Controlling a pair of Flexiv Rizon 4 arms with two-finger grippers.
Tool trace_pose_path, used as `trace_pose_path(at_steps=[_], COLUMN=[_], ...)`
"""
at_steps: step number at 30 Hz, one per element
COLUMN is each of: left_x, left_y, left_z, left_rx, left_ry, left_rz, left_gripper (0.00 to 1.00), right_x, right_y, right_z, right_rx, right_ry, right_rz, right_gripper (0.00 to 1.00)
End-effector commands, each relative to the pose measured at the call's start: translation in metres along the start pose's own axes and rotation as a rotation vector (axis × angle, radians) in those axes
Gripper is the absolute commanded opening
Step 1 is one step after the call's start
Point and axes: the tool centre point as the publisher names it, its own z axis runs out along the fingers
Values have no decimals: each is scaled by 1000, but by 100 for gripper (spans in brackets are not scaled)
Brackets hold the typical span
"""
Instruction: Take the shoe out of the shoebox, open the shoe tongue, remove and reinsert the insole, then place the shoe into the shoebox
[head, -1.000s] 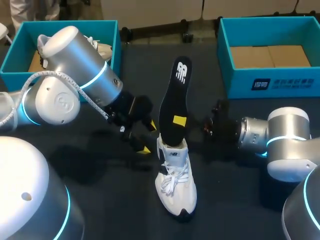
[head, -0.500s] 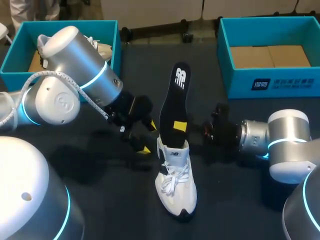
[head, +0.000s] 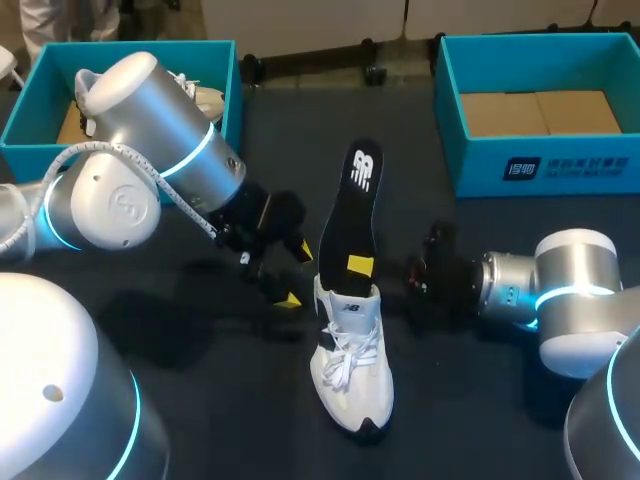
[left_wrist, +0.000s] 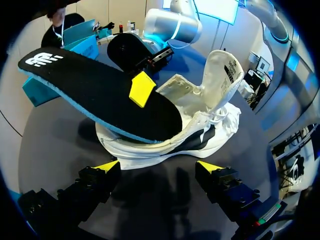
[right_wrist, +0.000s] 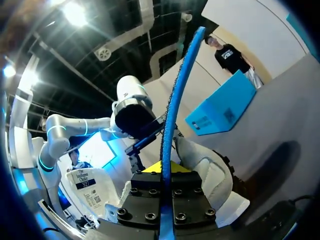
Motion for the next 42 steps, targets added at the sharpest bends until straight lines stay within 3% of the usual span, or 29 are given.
trace_pose_path(at_steps=[1,19,28,29,30,32,42], left_x=[-1,-1,-1,-1,-1,-1,-1], left_y=[0,0,0,0,0,0,0], left_z=[1,1,1,1,1,1,1], left_rx=[0,0,0,0,0,0,0], left_ry=[1,1,1,1,1,1,1], left_rz=[0,0,0,0,0,0,0], left_gripper=[100,100,100,100,100,100,100], right_x=[-2,1,1,2,2,4,13], right_y=[-12,-30,-31,-30,-29,-27,-14], right_z=[1,-6,-6,-5,-5,-4,3], right_rx=[9,91,72,73,72,73,97], right_ry=[-11,-22,-17,-15,-15,-6,-8], right_rz=[14,91,90,88,85,77,37], right_gripper=[0,0,0,6,18,23,23])
